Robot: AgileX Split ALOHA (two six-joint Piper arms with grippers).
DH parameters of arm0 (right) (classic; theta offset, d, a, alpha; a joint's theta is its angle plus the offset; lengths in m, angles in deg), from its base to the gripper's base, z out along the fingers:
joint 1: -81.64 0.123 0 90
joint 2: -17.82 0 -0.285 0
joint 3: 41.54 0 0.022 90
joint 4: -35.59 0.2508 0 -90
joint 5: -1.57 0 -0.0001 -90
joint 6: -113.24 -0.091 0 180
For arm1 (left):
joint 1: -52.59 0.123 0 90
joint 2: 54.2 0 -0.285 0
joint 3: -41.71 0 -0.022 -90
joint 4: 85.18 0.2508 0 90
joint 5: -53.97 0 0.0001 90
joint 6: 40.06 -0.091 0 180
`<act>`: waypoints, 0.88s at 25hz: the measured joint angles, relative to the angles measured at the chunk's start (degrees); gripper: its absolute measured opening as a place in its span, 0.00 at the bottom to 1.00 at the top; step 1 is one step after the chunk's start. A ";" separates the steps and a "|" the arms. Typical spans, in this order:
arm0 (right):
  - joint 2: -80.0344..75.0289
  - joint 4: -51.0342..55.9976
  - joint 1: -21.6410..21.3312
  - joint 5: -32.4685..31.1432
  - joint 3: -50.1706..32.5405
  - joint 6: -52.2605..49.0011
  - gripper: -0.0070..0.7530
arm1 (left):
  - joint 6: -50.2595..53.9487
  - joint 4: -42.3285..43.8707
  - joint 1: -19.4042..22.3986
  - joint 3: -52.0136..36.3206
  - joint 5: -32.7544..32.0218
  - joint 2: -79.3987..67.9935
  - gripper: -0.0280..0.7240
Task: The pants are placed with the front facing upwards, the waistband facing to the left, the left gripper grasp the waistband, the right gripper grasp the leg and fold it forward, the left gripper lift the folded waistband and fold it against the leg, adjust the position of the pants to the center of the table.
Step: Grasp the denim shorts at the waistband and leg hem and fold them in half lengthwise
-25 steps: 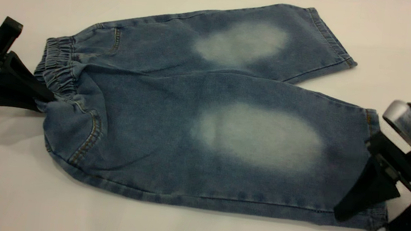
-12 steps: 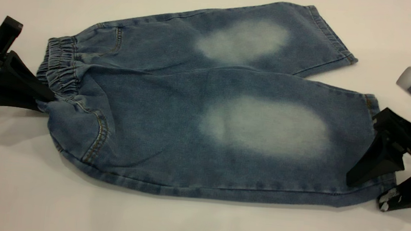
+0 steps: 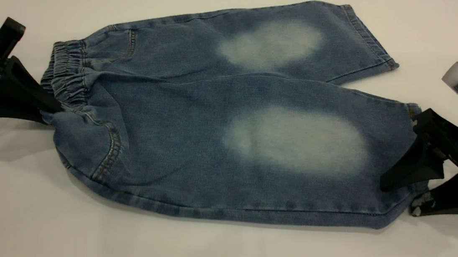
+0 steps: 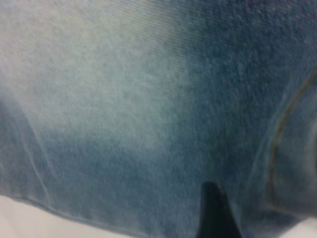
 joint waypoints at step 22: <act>12.01 -8.69 -1.38 -5.27 -0.19 -6.78 0.03 | 5.34 5.86 0.14 -0.17 -3.50 9.21 0.19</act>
